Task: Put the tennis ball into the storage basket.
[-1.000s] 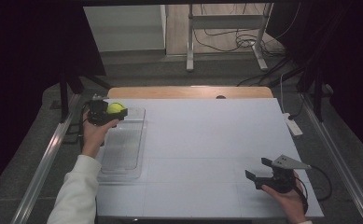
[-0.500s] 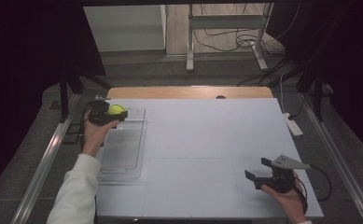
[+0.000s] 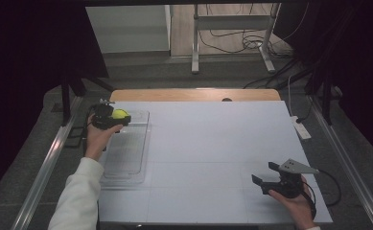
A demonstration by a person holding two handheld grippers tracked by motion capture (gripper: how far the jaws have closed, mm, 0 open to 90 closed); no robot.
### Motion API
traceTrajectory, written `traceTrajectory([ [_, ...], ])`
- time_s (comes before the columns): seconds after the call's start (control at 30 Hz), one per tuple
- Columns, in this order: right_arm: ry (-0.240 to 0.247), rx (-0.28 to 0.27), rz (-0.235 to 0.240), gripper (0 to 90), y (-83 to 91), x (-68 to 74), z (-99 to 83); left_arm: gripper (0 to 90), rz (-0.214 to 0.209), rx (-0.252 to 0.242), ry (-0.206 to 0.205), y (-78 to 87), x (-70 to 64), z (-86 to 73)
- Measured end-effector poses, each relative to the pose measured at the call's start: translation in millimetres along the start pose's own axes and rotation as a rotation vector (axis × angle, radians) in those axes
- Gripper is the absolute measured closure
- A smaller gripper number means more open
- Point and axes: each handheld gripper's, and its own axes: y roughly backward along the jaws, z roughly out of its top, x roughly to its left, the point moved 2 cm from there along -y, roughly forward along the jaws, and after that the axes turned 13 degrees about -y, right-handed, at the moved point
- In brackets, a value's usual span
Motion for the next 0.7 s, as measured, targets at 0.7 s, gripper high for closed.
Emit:
traceTrajectory([
  [0.7,0.006,0.005,-0.003,13.0,-1.4,0.0,-0.3,25.5,0.016,0.066,-0.011,-15.6,0.4,-2.0],
])
